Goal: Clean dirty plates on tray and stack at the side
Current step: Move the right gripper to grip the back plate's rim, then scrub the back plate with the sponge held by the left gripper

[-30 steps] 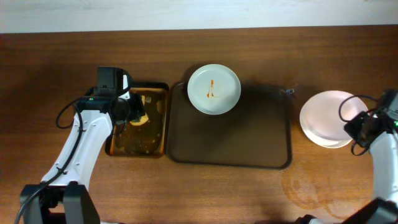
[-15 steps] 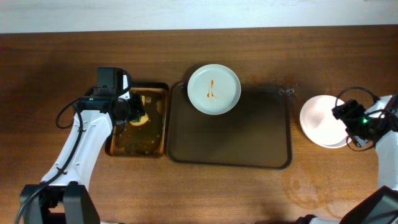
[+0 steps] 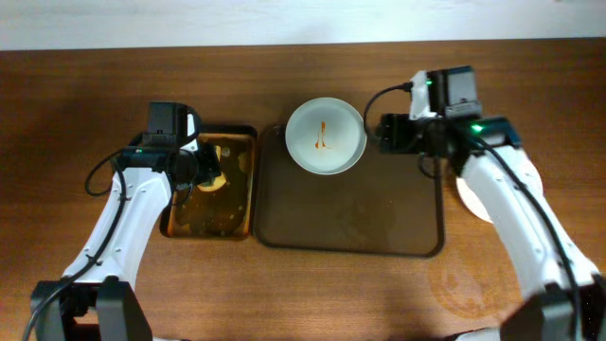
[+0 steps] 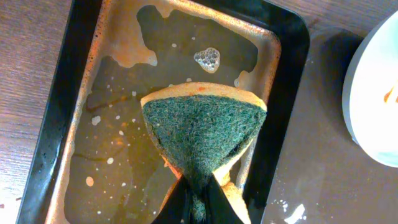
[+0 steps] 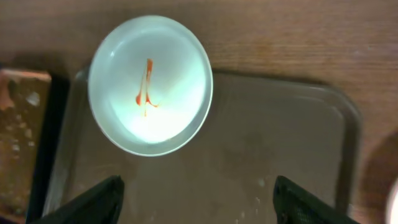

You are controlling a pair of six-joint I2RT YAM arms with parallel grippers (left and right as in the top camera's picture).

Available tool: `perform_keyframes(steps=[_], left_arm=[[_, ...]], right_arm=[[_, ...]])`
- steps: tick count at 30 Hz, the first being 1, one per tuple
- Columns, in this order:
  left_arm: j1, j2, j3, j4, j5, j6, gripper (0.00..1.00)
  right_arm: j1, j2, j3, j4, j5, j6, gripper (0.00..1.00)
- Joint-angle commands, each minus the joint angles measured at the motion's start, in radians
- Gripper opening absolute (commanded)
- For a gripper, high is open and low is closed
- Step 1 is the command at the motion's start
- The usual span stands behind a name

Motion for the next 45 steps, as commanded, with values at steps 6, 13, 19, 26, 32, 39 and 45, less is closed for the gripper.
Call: perform_keyframes(steps=[6,13,19,26,32,39,45], left_arm=[[0.002,-0.013,0.002,0.0,-0.003,0.015,0.0],[0.002,-0.013,0.002,0.0,-0.003,0.015,0.0],[0.002,-0.013,0.002,0.001,-0.003,0.015,0.0],[-0.084,-0.013,0.002,0.011,0.134,0.076,0.0],[-0.274,-0.001,0.002,0.142,0.26,0.01,0.0],[-0.356,0.196,0.002,0.299,0.465,-0.096,0.0],[-0.374,0.377,0.002,0.42,0.68,-0.152,0.0]], right_arm=[[0.024,0.327,0.013,0.203,-0.025,0.152,0.62],[0.028,0.431,0.013,0.222,-0.035,0.209,0.37],[0.046,0.432,0.013,0.172,-0.039,0.208,0.04],[0.078,0.429,0.013,-0.153,-0.047,0.196,0.04],[0.117,0.429,0.013,-0.198,-0.061,0.196,0.04],[0.116,0.429,0.013,-0.199,-0.061,0.196,0.04],[0.116,0.429,0.013,-0.198,-0.061,0.196,0.04]])
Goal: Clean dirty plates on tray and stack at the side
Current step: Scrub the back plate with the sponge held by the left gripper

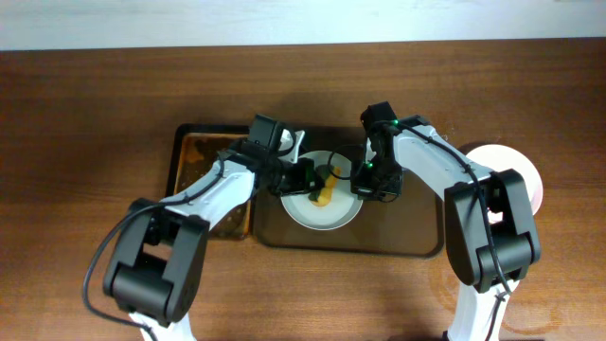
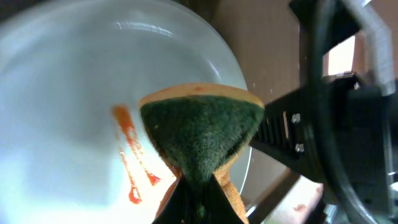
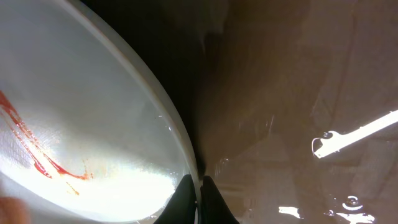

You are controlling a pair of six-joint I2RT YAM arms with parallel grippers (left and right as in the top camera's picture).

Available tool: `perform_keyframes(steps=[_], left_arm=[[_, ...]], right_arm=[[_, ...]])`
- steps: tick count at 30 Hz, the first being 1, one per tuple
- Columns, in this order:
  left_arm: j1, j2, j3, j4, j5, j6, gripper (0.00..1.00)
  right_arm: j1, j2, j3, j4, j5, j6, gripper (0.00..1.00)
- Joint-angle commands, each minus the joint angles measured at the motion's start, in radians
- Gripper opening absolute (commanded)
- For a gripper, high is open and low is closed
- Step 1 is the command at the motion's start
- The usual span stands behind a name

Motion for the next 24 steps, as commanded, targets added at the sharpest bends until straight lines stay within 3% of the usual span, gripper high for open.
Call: perform_keyframes(steps=[1,5,12,17,24], left_arm=[[-0.024,0.076,0.003,0.033,0.107,-0.051,0.0],[-0.051,0.131,0.003,0.046,0.082,-0.051,0.0],[-0.022,0.131,0.005,0.047,-0.393,-0.051,0.0],[0.053,0.098,0.005,-0.057,-0.392,-0.048,0.0],[0.065,-0.111,0.005,-0.269,-0.447,0.101,0.0]], right_arm=[[0.01,0.011,-0.01,-0.004,0.025,-0.009,0.04],[0.01,0.011,-0.01,-0.004,0.024,-0.009,0.04],[0.01,0.011,-0.01,-0.012,0.025,-0.009,0.04],[0.01,0.011,-0.01,-0.019,0.026,-0.009,0.04],[0.009,0.011,-0.01,-0.018,0.047,-0.009,0.04]])
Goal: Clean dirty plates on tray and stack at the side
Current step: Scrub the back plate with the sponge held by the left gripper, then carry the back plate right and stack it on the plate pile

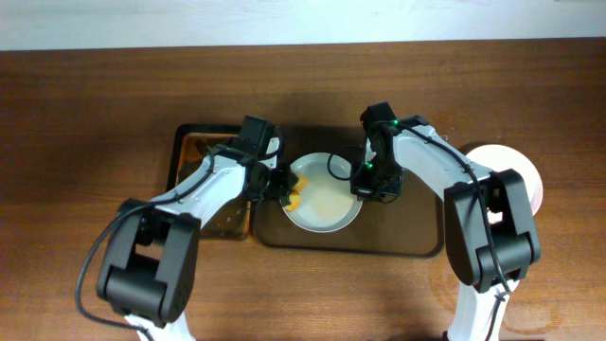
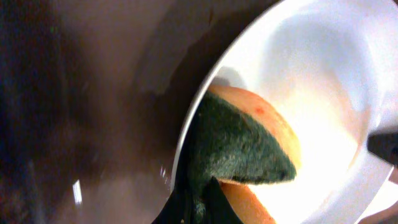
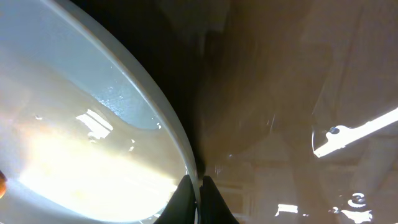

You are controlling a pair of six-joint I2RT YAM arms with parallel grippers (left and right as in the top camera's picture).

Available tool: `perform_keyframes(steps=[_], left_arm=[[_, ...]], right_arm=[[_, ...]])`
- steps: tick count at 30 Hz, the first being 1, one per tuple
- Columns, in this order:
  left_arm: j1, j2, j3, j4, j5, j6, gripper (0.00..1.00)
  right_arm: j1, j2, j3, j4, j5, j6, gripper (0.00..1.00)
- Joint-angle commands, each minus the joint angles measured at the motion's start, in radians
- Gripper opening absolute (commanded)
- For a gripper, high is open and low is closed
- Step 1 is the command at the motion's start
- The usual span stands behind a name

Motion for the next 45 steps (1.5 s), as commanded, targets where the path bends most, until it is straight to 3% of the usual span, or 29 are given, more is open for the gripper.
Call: perform_keyframes(steps=[1,8,14,18,23,29,34,38,40,43,45], left_arm=[[0.014,-0.144,-0.015,-0.024,-0.124,0.063,0.0],[0.031,-0.313,-0.015,-0.06,-0.283,0.062,0.0],[0.204,-0.309,-0.018,-0.109,-0.257,0.08,0.0],[0.263,-0.278,-0.023,-0.112,-0.267,0.225,0.0],[0.273,-0.156,-0.023,-0.11,-0.348,0.24,0.0],[0.273,-0.074,-0.023,-0.107,-0.389,0.239,0.0],[0.273,-0.074,-0.023,-0.115,-0.389,0.239,0.0],[0.273,-0.074,-0.023,-0.126,-0.385,0.239,0.0],[0.273,-0.074,-0.023,-0.126,-0.344,0.272,0.0],[0.273,-0.074,-0.023,-0.114,-0.126,0.468,0.0],[0.273,-0.074,-0.023,-0.114,-0.093,0.524,0.0]], right_arm=[[0.006,0.011,-0.01,-0.009,0.069,-0.008,0.04],[0.006,-0.122,0.034,-0.03,0.247,-0.008,0.04],[0.02,-0.338,0.042,-0.059,0.495,-0.092,0.04],[0.113,-0.41,0.042,-0.075,0.824,-0.095,0.04],[0.308,-0.41,0.042,-0.081,1.231,-0.095,0.04],[0.42,-0.41,0.042,-0.081,1.419,-0.095,0.04],[0.412,-0.41,0.042,-0.08,1.395,-0.042,0.04],[0.295,-0.41,0.042,-0.103,1.144,0.082,0.04],[0.147,-0.419,0.042,-0.123,0.942,0.127,0.04],[-0.121,-0.433,0.042,-0.126,0.616,0.125,0.04],[-0.286,-0.43,0.042,-0.127,0.439,0.053,0.04]])
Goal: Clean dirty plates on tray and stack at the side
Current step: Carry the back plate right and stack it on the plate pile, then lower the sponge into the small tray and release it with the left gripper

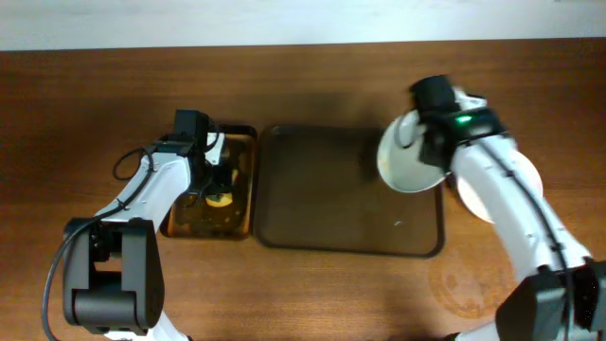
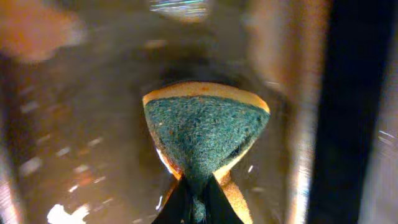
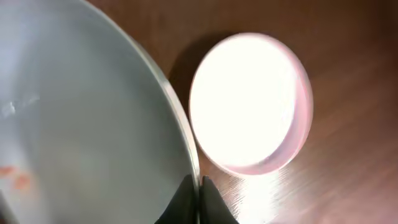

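Note:
My right gripper (image 3: 196,186) is shut on the rim of a white plate (image 1: 407,161), held tilted above the right end of the brown tray (image 1: 331,223). In the right wrist view the plate (image 3: 81,124) fills the left side, with faint reddish specks near its lower left. A pink-white plate (image 3: 249,102) lies on the table at the right, also seen in the overhead view (image 1: 525,194). My left gripper (image 2: 196,199) is shut on a green and yellow sponge (image 2: 205,130), down in the pan of murky water (image 1: 180,223).
The black pan of brownish water stands left of the tray. The tray's surface shows a few wet spots. Wooden table (image 1: 85,95) surrounds both, with a pale wall edge along the back.
My right gripper has lifted the white plate off the tray's middle and carried it to the right end. My left gripper has moved the sponge from the plate back into the water pan.
The sponge was in the pan and the stained plate lay at the tray's back, my right gripper open. Then my right gripper held the rim while the sponge was on the red smear. Then the smear was gone. Now the plate hangs near the pink-white plate.

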You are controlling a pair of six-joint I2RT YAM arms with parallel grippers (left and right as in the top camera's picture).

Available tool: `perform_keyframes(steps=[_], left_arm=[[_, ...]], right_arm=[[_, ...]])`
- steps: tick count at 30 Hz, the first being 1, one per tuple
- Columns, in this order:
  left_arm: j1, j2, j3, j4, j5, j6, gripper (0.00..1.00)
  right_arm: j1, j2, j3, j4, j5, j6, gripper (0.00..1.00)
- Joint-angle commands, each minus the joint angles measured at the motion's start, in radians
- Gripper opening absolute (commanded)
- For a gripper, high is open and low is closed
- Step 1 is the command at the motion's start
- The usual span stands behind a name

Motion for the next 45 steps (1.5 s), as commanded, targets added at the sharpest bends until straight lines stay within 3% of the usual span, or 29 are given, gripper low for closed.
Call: perform_keyframes(steps=[1,7,11,12,13,14,18,21,22,24,27,28,29,30,31,35,37,38,41,42,44,45], left_arm=[[0.005,0.009,-0.003,0.007,0.094,0.136,0.0],[0.005,0.009,-0.003,0.006,0.087,0.114,0.0],[0.005,0.009,-0.003,0.005,0.087,0.114,0.0],[0.005,0.009,-0.003,0.005,0.087,0.114,0.0],[0.005,0.009,-0.003,0.006,0.087,0.114,0.0],[0.005,0.009,-0.003,0.006,0.088,0.114,0.0],[0.005,0.009,-0.003,0.02,0.076,0.111,0.0],[0.005,0.011,-0.003,0.064,-0.195,-0.182,0.02],[0.005,0.013,-0.003,0.073,-0.206,-0.198,0.05],[0.005,0.024,-0.003,0.07,-0.215,-0.2,0.0],[0.005,0.059,-0.004,-0.001,-0.333,-0.262,0.0],[0.005,0.064,-0.004,-0.022,-0.314,-0.269,0.0],[0.004,0.064,-0.003,-0.027,-0.182,-0.194,0.0],[0.002,0.064,-0.004,-0.027,0.246,0.147,0.0],[0.002,0.064,-0.004,-0.031,0.333,0.216,0.0],[0.003,0.064,-0.003,0.006,-0.219,-0.186,0.0],[0.003,0.064,-0.003,-0.013,-0.254,-0.314,0.0],[0.003,0.064,-0.003,-0.008,-0.186,-0.289,0.0],[0.003,0.064,-0.003,0.01,0.174,0.131,0.0],[0.003,0.064,-0.003,0.023,0.09,0.113,0.0],[0.007,0.064,-0.003,0.006,-0.274,-0.185,0.0],[0.01,0.064,-0.003,-0.012,-0.336,-0.278,0.0]], right_arm=[[-0.243,-0.035,0.016,-0.01,-0.349,-0.067,0.04],[-0.602,-0.027,-0.033,-0.01,-0.373,-0.057,0.04],[-0.71,0.014,-0.043,0.01,-0.378,-0.043,0.04],[-0.716,0.026,-0.043,0.017,-0.378,-0.043,0.15],[-0.711,0.03,-0.043,0.02,-0.399,-0.046,0.48],[-0.705,0.03,-0.043,0.016,-0.449,-0.085,0.57],[-0.629,0.028,-0.043,-0.047,-0.624,-0.261,0.57],[-0.53,0.028,-0.043,-0.065,-0.613,-0.284,0.55],[-0.5,0.028,-0.043,-0.063,-0.614,-0.283,0.52],[-0.46,0.028,-0.043,-0.06,-0.613,-0.283,0.51],[-0.424,0.029,-0.043,-0.059,-0.614,-0.283,0.5],[-0.424,0.029,-0.043,-0.06,-0.613,-0.283,0.5],[-0.424,0.029,-0.043,-0.06,-0.613,-0.283,0.5],[-0.424,0.029,-0.043,-0.059,-0.614,-0.283,0.5],[-0.424,0.029,-0.043,-0.059,-0.614,-0.283,0.5],[-0.424,0.029,-0.043,-0.063,-0.614,-0.283,0.5],[-0.424,0.029,-0.043,-0.063,-0.614,-0.283,0.49],[-0.424,0.029,-0.043,-0.063,-0.614,-0.283,0.49],[-0.424,0.029,-0.043,-0.063,-0.614,-0.283,0.49],[-0.424,0.029,-0.043,-0.063,-0.614,-0.283,0.49],[-0.424,0.028,-0.043,-0.063,-0.614,-0.283,0.49],[-0.424,0.028,-0.043,-0.063,-0.614,-0.283,0.49]])
